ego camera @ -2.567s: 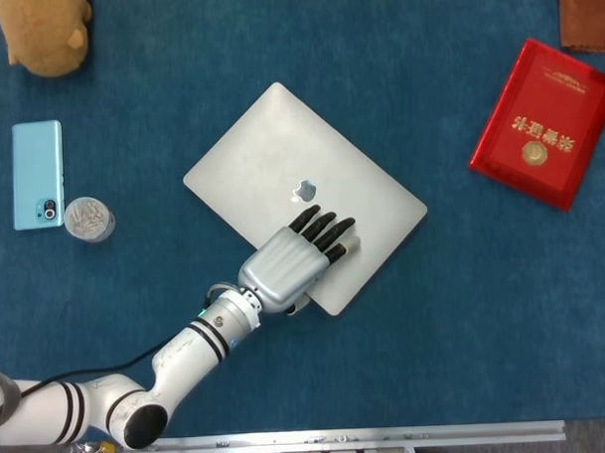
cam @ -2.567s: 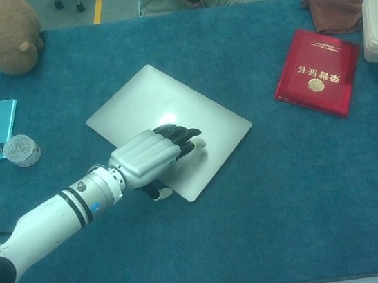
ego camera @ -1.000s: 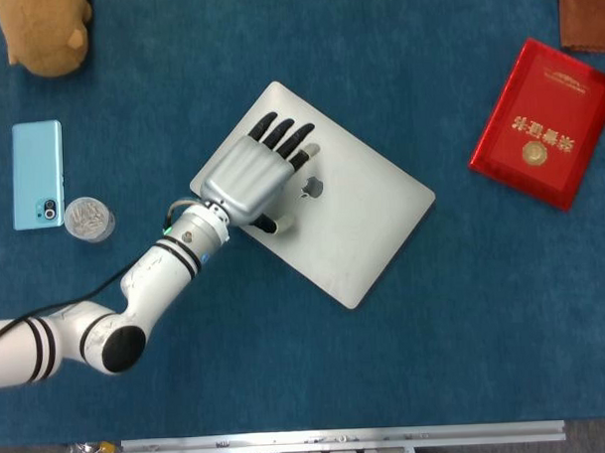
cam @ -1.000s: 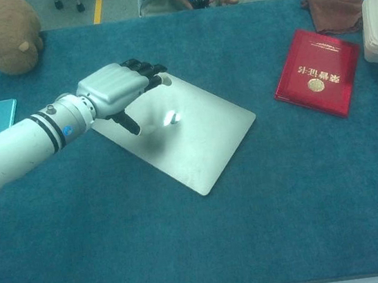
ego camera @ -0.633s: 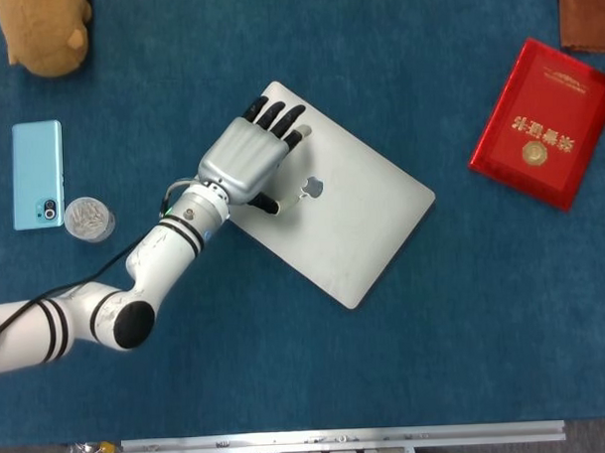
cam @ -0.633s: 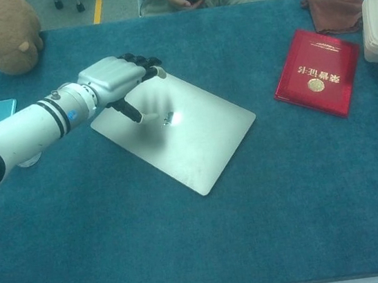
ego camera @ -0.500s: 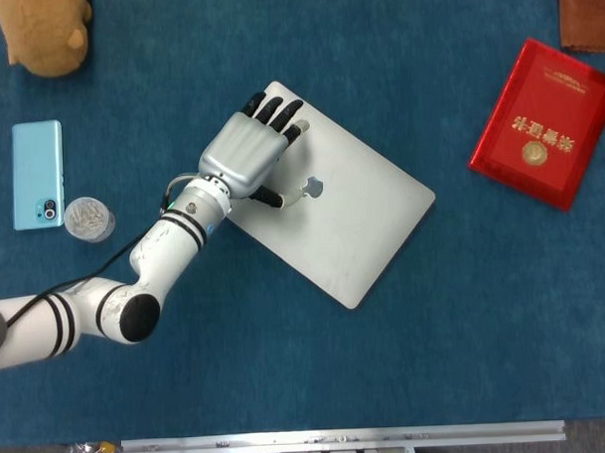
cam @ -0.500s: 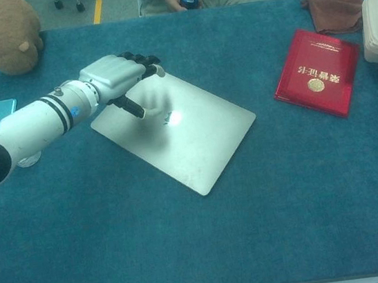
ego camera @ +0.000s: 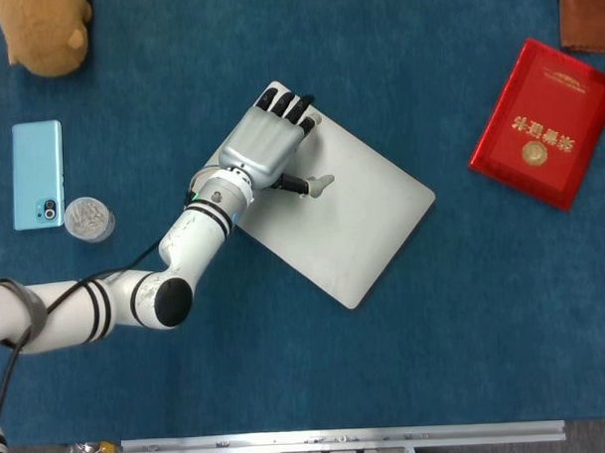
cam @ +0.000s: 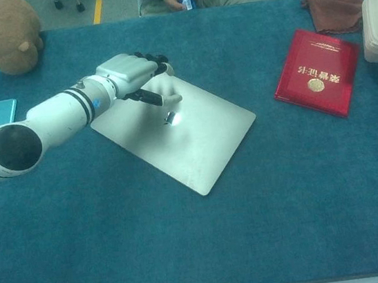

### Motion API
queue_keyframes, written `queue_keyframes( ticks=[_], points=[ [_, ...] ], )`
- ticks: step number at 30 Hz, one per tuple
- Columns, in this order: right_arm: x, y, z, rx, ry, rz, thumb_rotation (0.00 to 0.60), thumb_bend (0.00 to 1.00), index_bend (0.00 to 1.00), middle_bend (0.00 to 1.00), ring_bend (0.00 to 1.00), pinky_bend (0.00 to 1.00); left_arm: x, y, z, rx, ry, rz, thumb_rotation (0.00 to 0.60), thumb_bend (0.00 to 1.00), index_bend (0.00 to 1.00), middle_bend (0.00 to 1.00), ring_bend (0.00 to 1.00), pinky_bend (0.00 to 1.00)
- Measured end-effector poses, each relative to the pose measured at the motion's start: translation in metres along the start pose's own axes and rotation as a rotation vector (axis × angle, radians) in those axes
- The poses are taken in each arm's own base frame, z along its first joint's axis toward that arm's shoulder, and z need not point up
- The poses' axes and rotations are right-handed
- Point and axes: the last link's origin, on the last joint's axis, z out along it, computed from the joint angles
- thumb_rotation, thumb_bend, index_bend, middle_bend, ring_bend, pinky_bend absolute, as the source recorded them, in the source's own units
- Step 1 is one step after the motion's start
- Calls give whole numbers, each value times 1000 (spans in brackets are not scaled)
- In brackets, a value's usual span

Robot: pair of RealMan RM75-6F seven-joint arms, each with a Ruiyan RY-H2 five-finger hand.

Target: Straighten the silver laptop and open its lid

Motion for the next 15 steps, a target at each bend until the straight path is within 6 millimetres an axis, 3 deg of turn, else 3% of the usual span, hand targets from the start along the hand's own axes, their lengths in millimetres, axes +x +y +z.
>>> queue_keyframes(
  ticks=[15],
  points=[
    [1,0,1,-4,1,-4,600,127,0,18,0,26,-3,5,19,45,-11,-4,57,175,114,0,0,0]
  ],
)
